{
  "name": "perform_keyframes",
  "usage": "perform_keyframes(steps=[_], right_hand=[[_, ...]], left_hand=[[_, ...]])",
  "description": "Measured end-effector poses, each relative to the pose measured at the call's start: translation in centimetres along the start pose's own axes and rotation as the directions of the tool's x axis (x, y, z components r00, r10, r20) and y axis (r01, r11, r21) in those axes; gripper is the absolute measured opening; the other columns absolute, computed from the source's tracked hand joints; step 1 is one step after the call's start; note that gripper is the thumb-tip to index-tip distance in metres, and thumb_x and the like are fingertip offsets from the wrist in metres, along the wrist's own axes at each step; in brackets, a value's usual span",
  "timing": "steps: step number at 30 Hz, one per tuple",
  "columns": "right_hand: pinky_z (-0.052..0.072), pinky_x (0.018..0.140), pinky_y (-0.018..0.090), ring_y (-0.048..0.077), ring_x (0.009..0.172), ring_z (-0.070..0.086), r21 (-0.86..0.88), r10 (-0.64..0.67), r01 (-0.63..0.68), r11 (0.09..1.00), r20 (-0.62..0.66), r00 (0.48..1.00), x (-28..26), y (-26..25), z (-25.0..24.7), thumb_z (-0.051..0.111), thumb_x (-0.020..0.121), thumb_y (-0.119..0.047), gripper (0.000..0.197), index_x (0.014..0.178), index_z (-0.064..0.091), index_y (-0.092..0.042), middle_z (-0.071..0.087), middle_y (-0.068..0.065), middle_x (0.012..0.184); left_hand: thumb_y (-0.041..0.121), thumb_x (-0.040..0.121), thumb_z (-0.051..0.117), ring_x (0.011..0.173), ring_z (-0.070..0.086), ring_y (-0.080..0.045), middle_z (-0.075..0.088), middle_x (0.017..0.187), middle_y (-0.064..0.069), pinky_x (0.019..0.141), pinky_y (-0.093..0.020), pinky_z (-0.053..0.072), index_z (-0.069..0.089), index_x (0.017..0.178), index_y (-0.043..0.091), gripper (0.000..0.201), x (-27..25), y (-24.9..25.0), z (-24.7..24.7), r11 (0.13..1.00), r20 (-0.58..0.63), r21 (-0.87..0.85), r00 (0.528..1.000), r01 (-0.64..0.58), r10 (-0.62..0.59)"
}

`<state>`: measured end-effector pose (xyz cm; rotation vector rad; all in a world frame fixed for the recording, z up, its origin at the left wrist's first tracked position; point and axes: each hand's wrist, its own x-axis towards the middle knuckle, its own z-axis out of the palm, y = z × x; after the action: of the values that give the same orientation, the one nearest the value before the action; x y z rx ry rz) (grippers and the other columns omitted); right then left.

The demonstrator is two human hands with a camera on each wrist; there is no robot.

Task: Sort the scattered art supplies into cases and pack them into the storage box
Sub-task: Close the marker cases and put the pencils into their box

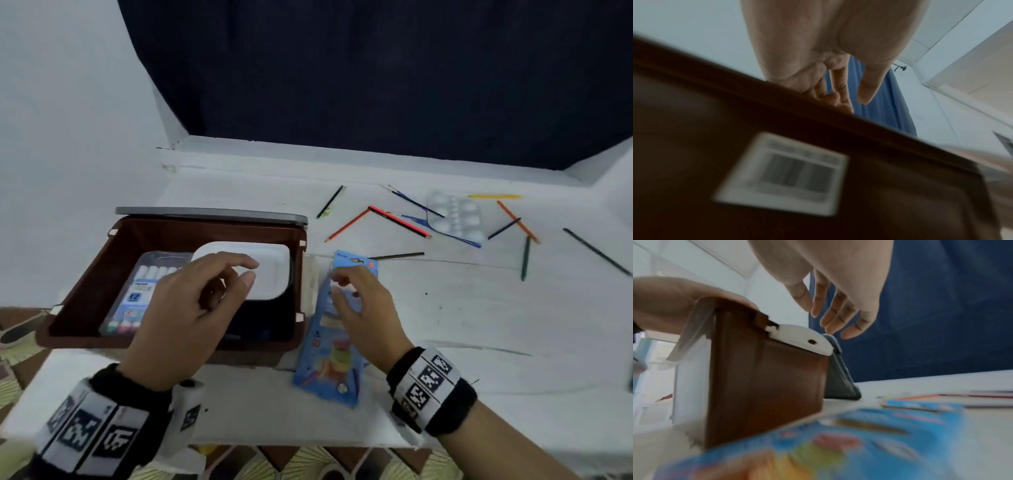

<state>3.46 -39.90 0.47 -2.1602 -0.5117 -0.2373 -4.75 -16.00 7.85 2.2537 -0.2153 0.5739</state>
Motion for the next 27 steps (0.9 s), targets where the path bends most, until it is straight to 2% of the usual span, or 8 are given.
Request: perform_keyframes(steps=[3, 5, 7, 11, 14, 18, 23, 27], right_hand=[[0.048, 0.098, 0.043, 0.025, 0.117, 0.056, -0.217, 0.004, 0.070, 0.974, 0.322, 0.947, -1.3, 4.2, -1.1, 0.046, 0.093, -0.038, 0.043, 0.126, 0.061, -0.015, 0.060, 0.004, 0.128], [0.042, 0.107, 0.042, 0.030, 0.129, 0.049, -0.305, 0.014, 0.179, 0.935, 0.536, 0.844, -1.4, 5.4, -1.8, 0.048, 0.097, -0.043, 0.050, 0.136, 0.056, -0.014, 0.050, 0.010, 0.144], [0.037, 0.112, 0.041, 0.029, 0.135, 0.043, -0.339, 0.046, 0.215, 0.916, 0.620, 0.783, -1.1, 6.3, -2.6, 0.048, 0.099, -0.049, 0.052, 0.139, 0.053, -0.017, 0.044, 0.009, 0.149], [0.045, 0.102, 0.044, 0.028, 0.121, 0.051, -0.323, 0.052, 0.210, 0.923, 0.645, 0.762, -1.1, 7.4, -4.8, 0.046, 0.096, -0.060, 0.054, 0.123, 0.060, -0.015, 0.053, 0.006, 0.130], [0.040, 0.107, 0.043, 0.024, 0.133, 0.042, -0.337, 0.076, 0.224, 0.914, 0.687, 0.723, -1.8, 8.6, -7.2, 0.042, 0.098, -0.058, 0.058, 0.135, 0.054, -0.015, 0.046, 0.005, 0.143], [0.039, 0.108, 0.042, 0.020, 0.137, 0.037, -0.330, 0.067, 0.238, 0.914, 0.700, 0.711, -2.5, 11.2, -10.5, 0.044, 0.099, -0.054, 0.054, 0.137, 0.052, -0.017, 0.041, 0.001, 0.148], [0.044, 0.099, 0.036, 0.016, 0.122, 0.048, -0.266, 0.003, 0.231, 0.936, 0.662, 0.750, -2.3, 14.2, -13.1, 0.047, 0.097, -0.053, 0.043, 0.120, 0.060, -0.018, 0.053, -0.005, 0.127], [0.044, 0.097, 0.032, 0.010, 0.113, 0.051, -0.224, 0.021, 0.166, 0.960, 0.651, 0.759, -2.0, 15.8, -15.0, 0.051, 0.080, -0.077, 0.062, 0.109, 0.061, -0.023, 0.055, -0.009, 0.122]], left_hand=[[0.032, 0.095, 0.057, 0.076, 0.058, -0.021, 0.060, 0.083, 0.006, 0.065, -0.026, 0.046, 0.067, 0.105, 0.028, 0.015, -0.1, 1.8, 2.9, 0.999, -0.014, -0.036, 1.000, 0.007, -0.008], [0.032, 0.096, 0.059, 0.088, 0.062, -0.018, 0.063, 0.095, 0.010, 0.072, -0.022, 0.049, 0.066, 0.107, 0.028, 0.014, -0.4, 2.6, 5.0, 0.999, -0.022, -0.027, 1.000, 0.018, -0.018], [0.038, 0.097, 0.060, 0.099, 0.062, -0.007, 0.061, 0.105, 0.017, 0.082, -0.014, 0.047, 0.062, 0.110, 0.036, 0.014, -0.8, 3.3, 6.8, 0.997, -0.008, -0.015, 0.997, 0.078, -0.078], [0.054, 0.094, 0.052, 0.114, 0.056, -0.008, 0.058, 0.115, 0.014, 0.097, -0.036, 0.048, 0.058, 0.124, 0.037, 0.035, -1.2, 3.3, 9.1, 0.982, 0.000, 0.123, 0.990, 0.141, -0.142], [0.054, 0.092, 0.048, 0.112, 0.056, -0.015, 0.059, 0.116, 0.012, 0.095, -0.045, 0.050, 0.057, 0.126, 0.035, 0.040, -1.3, 4.0, 10.1, 0.970, -0.053, 0.179, 0.987, 0.162, -0.155], [0.055, 0.093, 0.045, 0.111, 0.053, -0.021, 0.062, 0.114, 0.009, 0.089, -0.041, 0.048, 0.060, 0.125, 0.032, 0.042, -1.2, 5.7, 12.1, 0.928, -0.074, 0.322, 0.982, 0.186, -0.171], [0.054, 0.095, 0.040, 0.111, 0.053, -0.023, 0.064, 0.115, 0.006, 0.075, -0.041, 0.053, 0.058, 0.123, 0.030, 0.041, -1.3, 5.9, 13.1, 0.798, -0.141, 0.551, 0.969, 0.245, -0.201], [0.052, 0.095, 0.040, 0.111, 0.052, -0.021, 0.062, 0.117, 0.009, 0.067, -0.038, 0.051, 0.057, 0.123, 0.030, 0.039, -1.6, 6.1, 13.5, 0.763, -0.171, 0.597, 0.968, 0.248, -0.181]])
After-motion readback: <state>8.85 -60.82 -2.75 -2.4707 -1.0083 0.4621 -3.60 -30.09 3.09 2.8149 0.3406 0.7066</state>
